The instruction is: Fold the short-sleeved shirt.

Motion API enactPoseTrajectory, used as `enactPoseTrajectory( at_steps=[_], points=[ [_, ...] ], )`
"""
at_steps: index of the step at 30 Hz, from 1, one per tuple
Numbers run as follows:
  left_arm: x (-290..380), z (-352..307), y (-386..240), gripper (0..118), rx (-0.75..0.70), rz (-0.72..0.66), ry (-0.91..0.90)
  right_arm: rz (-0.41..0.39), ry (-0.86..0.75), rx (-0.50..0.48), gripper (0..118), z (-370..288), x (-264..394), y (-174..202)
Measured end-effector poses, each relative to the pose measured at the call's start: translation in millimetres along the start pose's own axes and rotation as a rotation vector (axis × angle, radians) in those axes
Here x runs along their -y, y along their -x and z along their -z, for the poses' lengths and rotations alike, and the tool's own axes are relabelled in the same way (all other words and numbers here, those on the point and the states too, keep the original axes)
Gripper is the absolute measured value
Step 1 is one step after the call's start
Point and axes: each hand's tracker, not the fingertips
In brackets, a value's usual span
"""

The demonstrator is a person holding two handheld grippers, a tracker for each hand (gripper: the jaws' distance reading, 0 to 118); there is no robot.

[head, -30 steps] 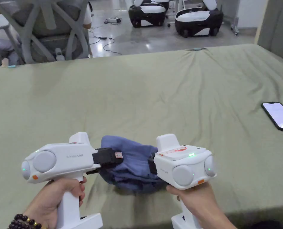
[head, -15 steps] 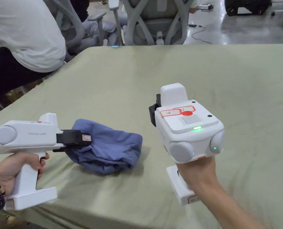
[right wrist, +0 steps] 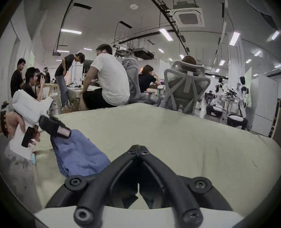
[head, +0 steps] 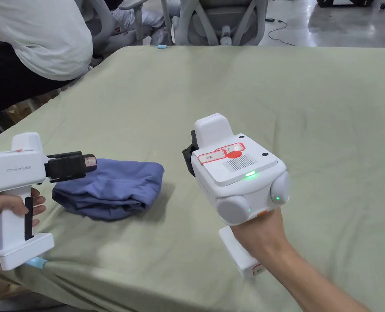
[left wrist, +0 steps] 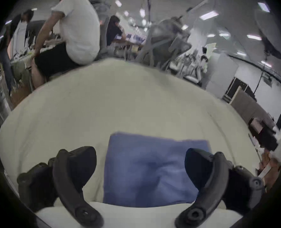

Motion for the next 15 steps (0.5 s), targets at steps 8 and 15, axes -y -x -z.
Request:
enactPoseTrajectory(
  at_steps=[8, 15],
  points=[
    [-12, -17, -90, 0, -0.302, 0.268, -0.172, -0.005, -0.009, 0.032, 0, -29, -14, -23],
    [-13, -36, -261, 0, -0.146, 0.24, -0.389, -0.033, -0.085, 0.133, 0, -98, -49, -104]
  ],
)
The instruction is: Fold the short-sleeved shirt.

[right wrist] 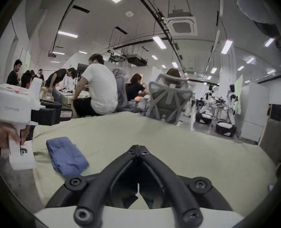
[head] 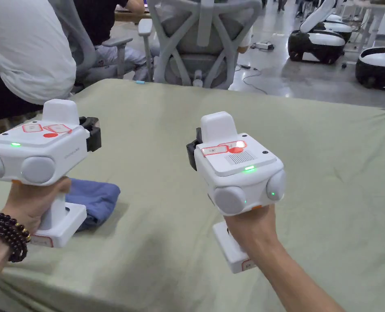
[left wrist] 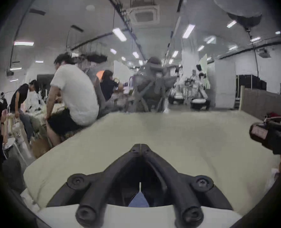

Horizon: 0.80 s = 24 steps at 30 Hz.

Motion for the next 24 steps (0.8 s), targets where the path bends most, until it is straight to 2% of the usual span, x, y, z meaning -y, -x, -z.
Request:
enactPoseTrajectory(
  at_steps=[5, 7, 13, 16, 18, 24],
  points=[
    [-58, 1, -102, 0, 0.109, 0.015, -0.129, -0.026, -0.062, 0.147, 0, -64, -48, -92],
    [-76, -3, -146, 0, 0.107, 0.017, -0.153, -0.031, -0.076, 0.217, 0, -87, -62, -135],
    [-97, -11, -261, 0, 0.223, 0.026, -0.178, 0.031, -0.086, 0.411, 0, -178, -60, -246],
    [-85, -20, -308, 0, 0.236, 0.084, -0.191, 0.055, -0.068, 0.465, 0, -222, -36, -273],
    [-71, -28, -329, 0, 0.252, 0.073, -0.197, 0.05, -0.068, 0.475, 0, -241, -17, -282],
    [-23, -42, -350, 0, 0.223, 0.061, -0.23, 0.079, -0.089, 0.489, 0, -270, 27, -279]
  ],
)
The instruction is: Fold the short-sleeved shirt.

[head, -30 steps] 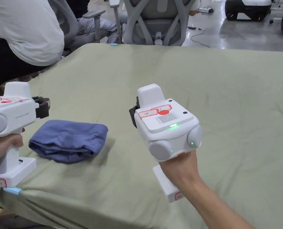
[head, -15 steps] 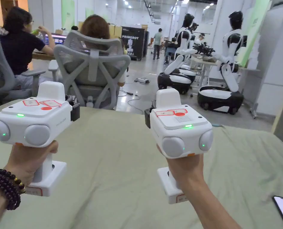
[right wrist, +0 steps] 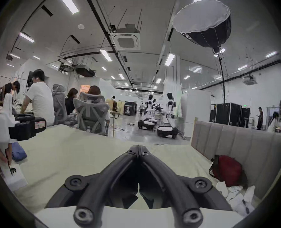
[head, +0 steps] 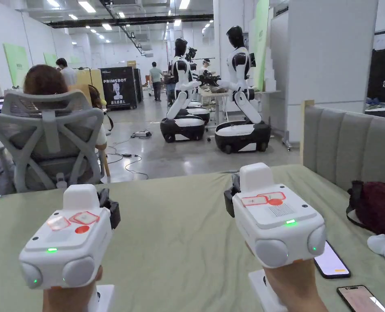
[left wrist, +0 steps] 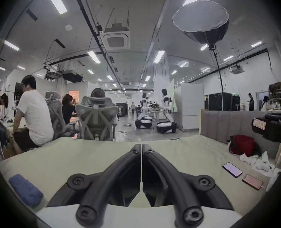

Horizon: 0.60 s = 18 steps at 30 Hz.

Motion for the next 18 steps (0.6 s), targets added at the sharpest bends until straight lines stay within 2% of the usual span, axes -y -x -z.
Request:
enactPoseTrajectory(
  at_steps=[3, 9, 13, 16, 18],
  points=[
    [19, -17, -7, 0, -0.01, 0.011, 0.011, -0.001, -0.012, 0.027, 0, -11, 16, 7],
    [58, -56, -7, 0, -0.015, -0.003, 0.021, 0.059, 0.007, 0.052, 0, -42, 47, 17],
    [78, -75, -3, 0, -0.045, 0.014, 0.049, 0.012, 0.019, 0.052, 0, -55, 66, 26],
    [86, -79, 4, 0, -0.059, -0.047, 0.059, 0.02, 0.054, 0.061, 1, -57, 77, 29],
    [88, -79, 5, 0, -0.06, -0.038, 0.066, 0.023, 0.055, 0.054, 1, -57, 81, 29]
  ],
)
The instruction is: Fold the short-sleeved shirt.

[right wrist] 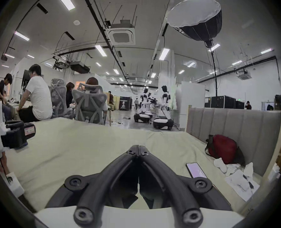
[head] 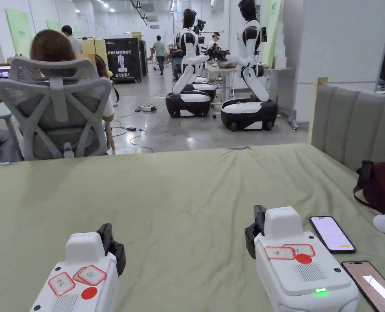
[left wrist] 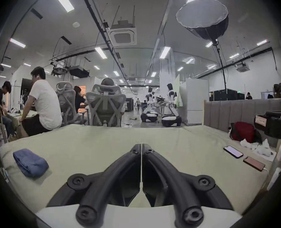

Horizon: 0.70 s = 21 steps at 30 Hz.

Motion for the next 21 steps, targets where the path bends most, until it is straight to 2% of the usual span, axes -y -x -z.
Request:
enactPoseTrajectory(
  at_steps=[2, 21],
  points=[
    [1, 2, -3, 0, -0.028, 0.038, 0.012, 0.004, 0.016, 0.004, 1, 4, 0, 1],
    [3, 0, -6, 0, -0.016, 0.059, 0.014, 0.0, 0.023, -0.01, 3, 13, -1, 13]
  ],
)
